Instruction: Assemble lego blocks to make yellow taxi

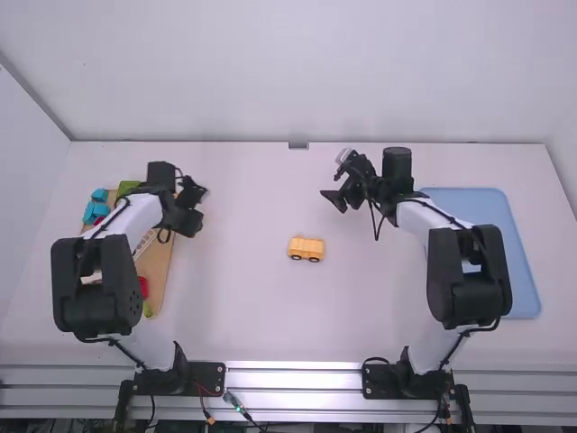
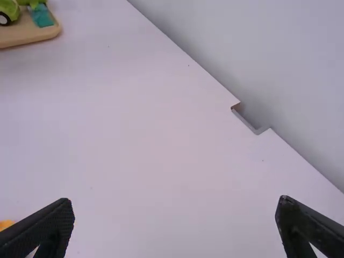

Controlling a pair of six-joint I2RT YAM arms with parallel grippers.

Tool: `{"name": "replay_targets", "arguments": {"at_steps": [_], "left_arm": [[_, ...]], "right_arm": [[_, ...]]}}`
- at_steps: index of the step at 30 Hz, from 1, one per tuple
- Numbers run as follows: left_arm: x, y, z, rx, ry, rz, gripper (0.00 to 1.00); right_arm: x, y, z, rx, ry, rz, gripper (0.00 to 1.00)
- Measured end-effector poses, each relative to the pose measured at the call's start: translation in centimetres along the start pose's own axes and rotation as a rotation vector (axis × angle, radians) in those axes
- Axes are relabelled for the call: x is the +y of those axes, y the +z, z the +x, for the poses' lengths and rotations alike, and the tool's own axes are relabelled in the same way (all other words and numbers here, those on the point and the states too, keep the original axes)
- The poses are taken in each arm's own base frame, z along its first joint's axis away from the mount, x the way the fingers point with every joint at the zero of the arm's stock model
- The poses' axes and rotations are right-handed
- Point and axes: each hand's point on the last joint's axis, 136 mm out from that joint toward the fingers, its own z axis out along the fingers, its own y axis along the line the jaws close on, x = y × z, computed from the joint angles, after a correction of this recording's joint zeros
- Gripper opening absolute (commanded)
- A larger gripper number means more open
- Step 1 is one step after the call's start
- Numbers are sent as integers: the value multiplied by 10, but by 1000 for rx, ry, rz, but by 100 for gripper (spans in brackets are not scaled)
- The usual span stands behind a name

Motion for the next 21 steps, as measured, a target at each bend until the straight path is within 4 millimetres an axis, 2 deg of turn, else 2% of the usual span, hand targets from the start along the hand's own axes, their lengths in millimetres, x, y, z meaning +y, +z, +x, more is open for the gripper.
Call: {"name": "replay_targets", "arguments": {"at_steps": [3, 5, 7, 10, 14, 21], "left_arm": [[-43, 5, -25, -38, 213, 46, 9], [-65, 6, -32, -47, 322, 71, 9], [-102, 8, -38, -54, 515, 115, 6], [-130, 8, -42, -66, 697, 137, 1], [-147, 12, -53, -100, 840, 117, 1], [-156, 38, -30, -3, 963, 169, 1]], "right_arm": [[1, -1, 5, 15, 15, -4, 99], [0, -3, 8, 23, 24, -4, 99], [-1, -4, 10, 28, 34, -3, 99], [-4, -6, 11, 29, 36, 4, 99], [-6, -8, 14, 34, 44, 9, 99], [-6, -14, 26, 71, 87, 2, 99]]}}
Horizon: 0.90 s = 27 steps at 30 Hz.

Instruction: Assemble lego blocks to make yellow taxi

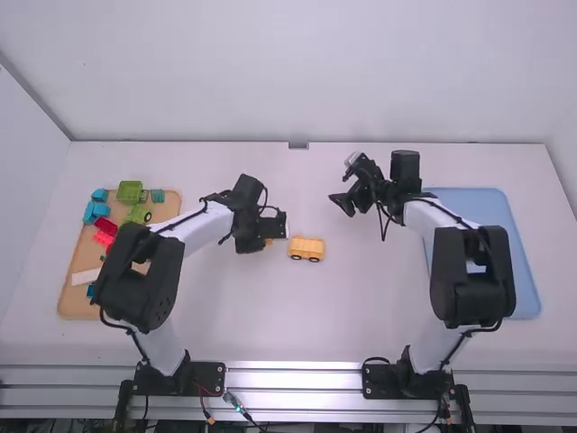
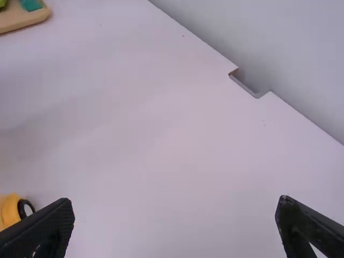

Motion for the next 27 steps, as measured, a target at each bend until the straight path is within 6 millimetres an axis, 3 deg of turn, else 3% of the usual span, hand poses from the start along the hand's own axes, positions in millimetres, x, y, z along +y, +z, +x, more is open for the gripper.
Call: {"name": "replay_targets", "arguments": {"at_steps": [5, 12, 15, 19, 20, 21, 27], "left_arm": [[-8, 11, 1, -3, 49, 58, 1], [-4, 22, -3, 1, 63, 98, 2], [1, 26, -5, -6, 65, 84, 9], [0, 28, -4, -3, 67, 89, 49], [0, 28, -4, -3, 69, 90, 70], [0, 28, -4, -3, 69, 89, 99], [-2, 28, -4, -4, 67, 95, 99]], "right_arm": [[3, -5, 0, 14, 4, -7, 99], [5, -13, -9, 5, -11, -5, 99], [7, -13, -6, 15, -2, -11, 99], [9, -13, -4, 22, -4, -16, 99], [9, -13, -4, 22, -3, -17, 99], [9, -13, -4, 22, -4, -17, 99], [9, -13, -4, 22, -10, -17, 99]]}}
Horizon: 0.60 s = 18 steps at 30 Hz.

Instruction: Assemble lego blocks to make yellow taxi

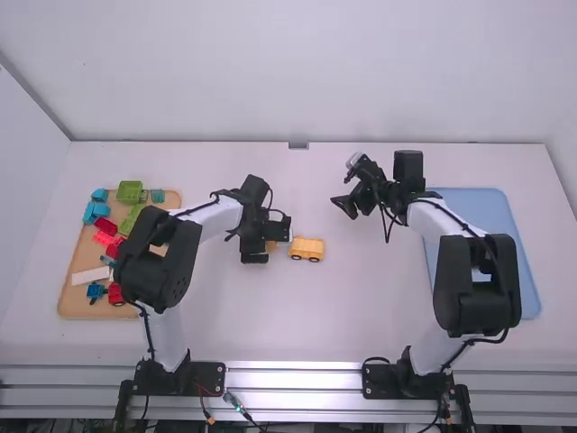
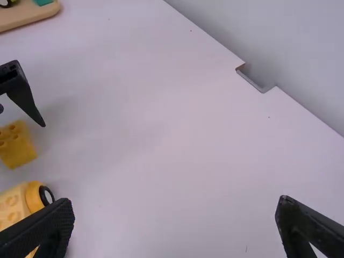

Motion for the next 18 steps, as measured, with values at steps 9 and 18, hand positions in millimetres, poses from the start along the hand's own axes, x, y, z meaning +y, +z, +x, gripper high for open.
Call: {"name": "replay_targets", "arguments": {"at_steps": [9, 18], "left_arm": [[-2, -7, -15, -198, 73, 52, 99], [30, -22, 10, -551, 21, -21, 100]], "right_arm": [[2, 0, 2, 9, 11, -7, 99], [4, 0, 6, 22, 26, -16, 99]]}}
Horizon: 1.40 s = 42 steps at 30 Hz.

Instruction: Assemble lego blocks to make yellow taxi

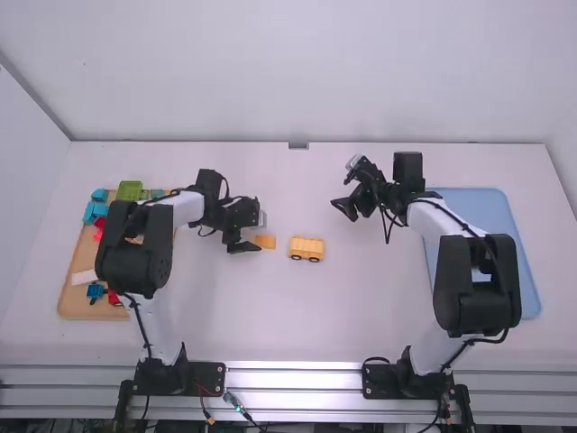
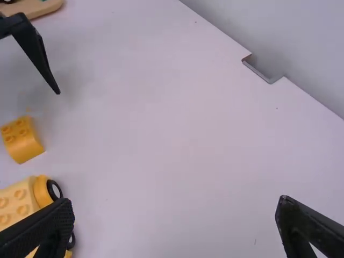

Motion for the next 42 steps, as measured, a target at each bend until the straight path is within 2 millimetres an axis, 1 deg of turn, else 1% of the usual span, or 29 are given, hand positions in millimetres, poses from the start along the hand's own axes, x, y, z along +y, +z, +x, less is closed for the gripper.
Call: {"name": "replay_targets", "arguments": {"at_steps": [3, 5, 7, 8, 9, 10, 11, 15, 18, 22, 25, 32, 33, 35, 42], "left_arm": [[-7, 5, 10, -96, -39, 9, 98], [-13, 11, 13, -137, -61, 28, 95], [-17, 17, 15, -176, -73, 43, 89], [-18, 21, 14, -206, -73, 49, 83], [-18, 22, 14, -214, -72, 50, 82], [-18, 22, 12, -229, -73, 52, 71], [-19, 23, 11, -241, -74, 54, 69], [-21, 25, 10, -268, -84, 64, 68], [-20, 23, 11, -271, -81, 59, 72], [-23, 20, 14, -269, -71, 62, 70], [-20, 16, 19, -268, -61, 46, 62], [-20, 18, 17, -269, -42, 46, 51], [-21, 18, 17, -269, -41, 48, 44], [-21, 19, 16, -269, -39, 49, 36], [-21, 19, 16, -270, -35, 48, 33]], "right_arm": [[0, 0, 0, 2, -1, -1, 99], [1, 0, 0, 2, -1, -2, 99], [2, 1, 0, 2, -4, -5, 99], [4, 2, -1, 1, -8, -9, 99], [5, 3, -2, 1, -9, -11, 99], [7, 4, -3, 1, -12, -16, 99], [9, 6, -4, 0, -18, -20, 99], [14, 9, -6, 0, -32, -32, 99], [15, 9, -6, 3, -26, -33, 99], [15, 9, -5, 5, -26, -34, 99], [15, 9, -5, 5, -24, -34, 99], [15, 9, -5, 5, -24, -34, 99], [15, 9, -5, 5, -28, -34, 99], [15, 9, -5, 5, -27, -33, 99], [15, 10, -5, 5, -27, -34, 99]]}}
